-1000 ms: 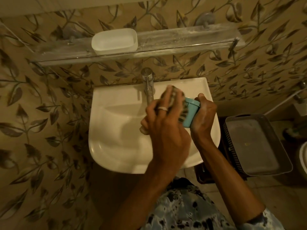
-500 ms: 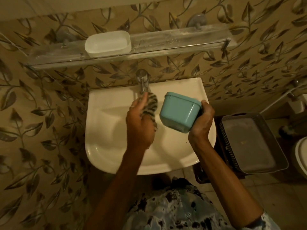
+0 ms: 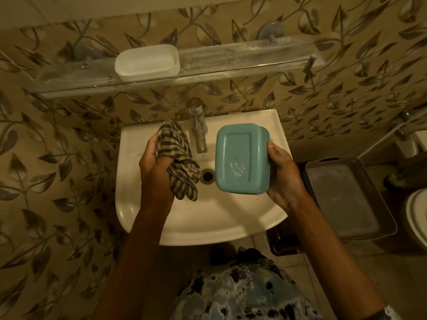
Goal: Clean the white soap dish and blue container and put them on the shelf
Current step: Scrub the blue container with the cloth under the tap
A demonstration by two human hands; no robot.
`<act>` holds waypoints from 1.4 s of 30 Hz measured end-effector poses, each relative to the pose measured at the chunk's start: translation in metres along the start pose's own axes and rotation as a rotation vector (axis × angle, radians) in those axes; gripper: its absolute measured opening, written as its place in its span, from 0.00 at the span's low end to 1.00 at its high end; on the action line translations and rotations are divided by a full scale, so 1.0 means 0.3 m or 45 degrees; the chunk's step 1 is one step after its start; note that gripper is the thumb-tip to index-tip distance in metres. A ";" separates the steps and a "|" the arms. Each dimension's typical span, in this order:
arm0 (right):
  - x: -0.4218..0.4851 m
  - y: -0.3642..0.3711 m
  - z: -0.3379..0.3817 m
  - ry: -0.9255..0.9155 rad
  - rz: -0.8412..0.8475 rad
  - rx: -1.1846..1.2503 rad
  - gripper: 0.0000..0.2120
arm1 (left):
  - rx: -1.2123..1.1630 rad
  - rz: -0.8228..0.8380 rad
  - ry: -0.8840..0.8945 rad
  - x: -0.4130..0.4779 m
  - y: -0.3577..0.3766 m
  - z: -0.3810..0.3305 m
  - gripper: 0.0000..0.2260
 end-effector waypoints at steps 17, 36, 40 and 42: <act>0.020 0.057 0.011 -0.067 -0.122 0.008 0.23 | 1.147 0.510 0.597 -0.196 0.236 0.067 0.24; 0.016 0.067 -0.008 -0.068 -0.189 -0.060 0.18 | 1.088 0.322 0.228 -0.004 0.158 0.065 0.32; 0.019 0.058 -0.011 -0.086 -0.238 -0.045 0.17 | 1.056 0.340 0.240 -0.100 0.141 0.105 0.32; 0.020 0.059 -0.019 -0.080 -0.259 -0.042 0.17 | 1.079 0.336 0.324 -0.148 0.141 0.111 0.32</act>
Point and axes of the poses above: each hand's wrist, its own x-axis towards the middle knuckle, its own y-axis out of the palm, z = x × y, the point moved 1 cm from there along x, towards the middle knuckle, and after that the axes turned 11 degrees about z, right-handed, at the moved point
